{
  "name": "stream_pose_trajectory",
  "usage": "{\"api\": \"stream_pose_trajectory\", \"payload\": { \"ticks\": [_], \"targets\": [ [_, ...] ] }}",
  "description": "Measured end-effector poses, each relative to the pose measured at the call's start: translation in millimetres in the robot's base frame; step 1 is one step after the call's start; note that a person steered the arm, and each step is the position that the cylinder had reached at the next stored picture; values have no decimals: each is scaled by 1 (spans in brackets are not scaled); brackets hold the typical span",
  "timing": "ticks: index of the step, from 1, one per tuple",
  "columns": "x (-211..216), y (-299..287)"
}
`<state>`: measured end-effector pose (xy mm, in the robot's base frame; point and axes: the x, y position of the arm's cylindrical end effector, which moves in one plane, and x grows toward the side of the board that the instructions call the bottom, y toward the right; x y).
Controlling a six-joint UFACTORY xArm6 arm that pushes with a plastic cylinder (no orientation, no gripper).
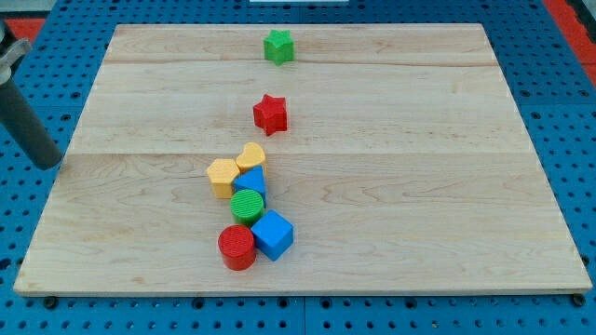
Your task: Push the yellow heart towards the center of the board
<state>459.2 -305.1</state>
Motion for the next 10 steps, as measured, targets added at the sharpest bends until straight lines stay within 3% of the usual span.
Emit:
{"api": "stream_pose_trajectory", "payload": {
  "ticks": [3, 4, 5, 10],
  "targets": [
    [6, 27],
    [39, 75],
    [42, 109],
    [26, 214]
  ]
}}
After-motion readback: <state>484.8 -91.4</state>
